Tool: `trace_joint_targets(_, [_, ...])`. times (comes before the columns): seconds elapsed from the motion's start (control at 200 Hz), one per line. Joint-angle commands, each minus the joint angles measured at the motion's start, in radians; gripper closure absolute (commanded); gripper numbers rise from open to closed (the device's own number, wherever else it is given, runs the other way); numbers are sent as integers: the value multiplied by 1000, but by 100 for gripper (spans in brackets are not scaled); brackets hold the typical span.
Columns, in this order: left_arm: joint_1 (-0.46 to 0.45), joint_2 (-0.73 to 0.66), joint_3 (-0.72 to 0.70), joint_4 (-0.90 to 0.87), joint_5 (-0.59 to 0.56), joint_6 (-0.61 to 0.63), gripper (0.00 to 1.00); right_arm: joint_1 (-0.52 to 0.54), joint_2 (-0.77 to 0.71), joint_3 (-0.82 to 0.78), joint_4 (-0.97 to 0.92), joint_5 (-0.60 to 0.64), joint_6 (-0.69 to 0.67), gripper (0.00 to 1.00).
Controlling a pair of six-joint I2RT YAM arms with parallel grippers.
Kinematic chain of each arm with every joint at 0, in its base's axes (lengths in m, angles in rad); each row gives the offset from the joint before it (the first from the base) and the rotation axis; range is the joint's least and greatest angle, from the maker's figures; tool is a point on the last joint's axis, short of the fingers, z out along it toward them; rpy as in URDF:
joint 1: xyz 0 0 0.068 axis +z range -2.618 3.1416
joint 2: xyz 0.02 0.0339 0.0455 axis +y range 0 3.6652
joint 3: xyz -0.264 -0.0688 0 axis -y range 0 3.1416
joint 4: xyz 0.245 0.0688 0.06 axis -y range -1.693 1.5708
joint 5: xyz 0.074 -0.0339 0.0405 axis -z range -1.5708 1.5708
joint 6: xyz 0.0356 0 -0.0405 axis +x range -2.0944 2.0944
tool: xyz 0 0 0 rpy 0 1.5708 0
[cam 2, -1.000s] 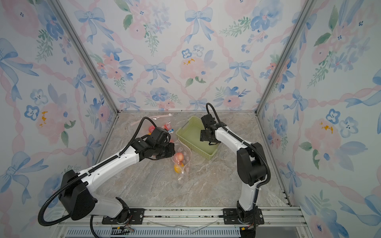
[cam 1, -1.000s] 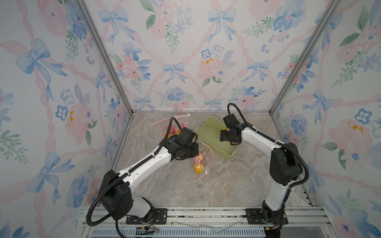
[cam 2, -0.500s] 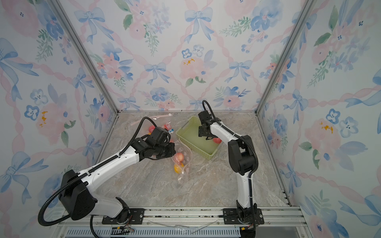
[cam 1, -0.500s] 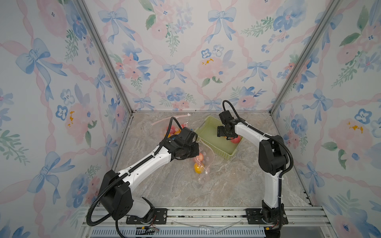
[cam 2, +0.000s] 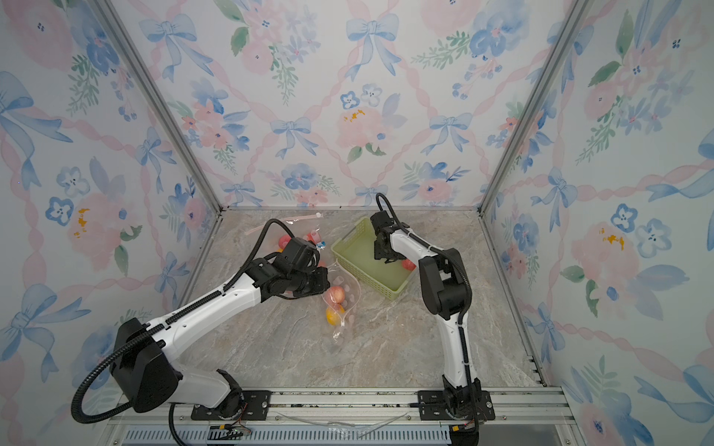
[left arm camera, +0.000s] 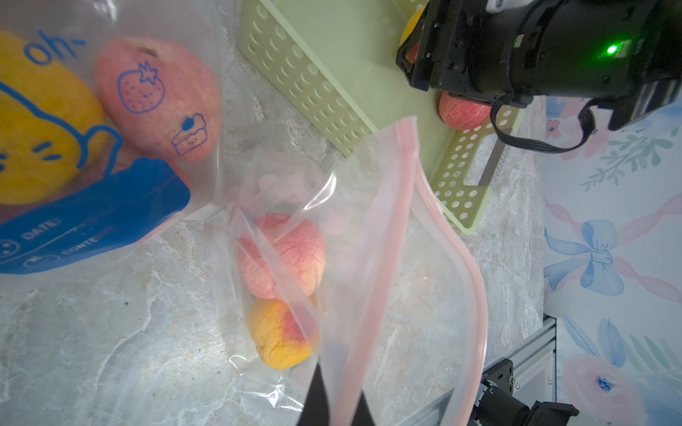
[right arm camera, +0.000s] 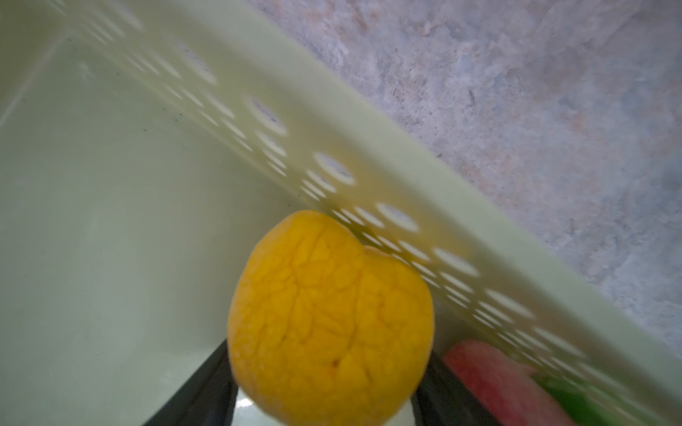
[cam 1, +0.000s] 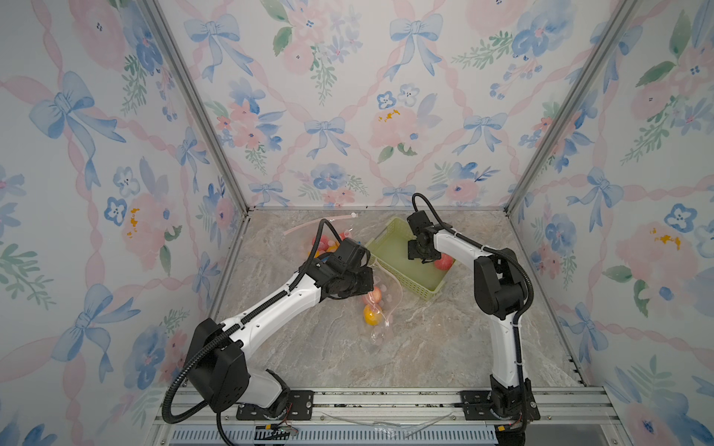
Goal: Place the peach in a zip-top bag and seal the zipper
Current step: Pick up the peach from the basket.
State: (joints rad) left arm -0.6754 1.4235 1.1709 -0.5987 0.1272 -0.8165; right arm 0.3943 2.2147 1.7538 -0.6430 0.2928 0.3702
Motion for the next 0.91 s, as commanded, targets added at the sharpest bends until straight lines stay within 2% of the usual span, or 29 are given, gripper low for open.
trace_joint_targets(0.0, [-1, 5, 0, 12, 13, -10, 100, -5, -3, -2, 19, 1, -19, 36])
trace_joint_targets(0.19, [-1, 4, -1, 12, 12, -13, 100, -5, -40, -26, 36, 12, -37, 43])
trace_joint_targets(0.425, [-1, 9, 5, 12, 6, -10, 100, 14, -151, -89, 50, -5, -48, 46])
trace_joint_targets(0.745, [-1, 21, 24, 13, 4, -8, 100, 116, -543, -290, 59, -97, -58, 49])
trace_joint_targets(0.9, [-2, 25, 22, 12, -3, -10, 100, 235, -733, -363, 10, -115, -47, 48])
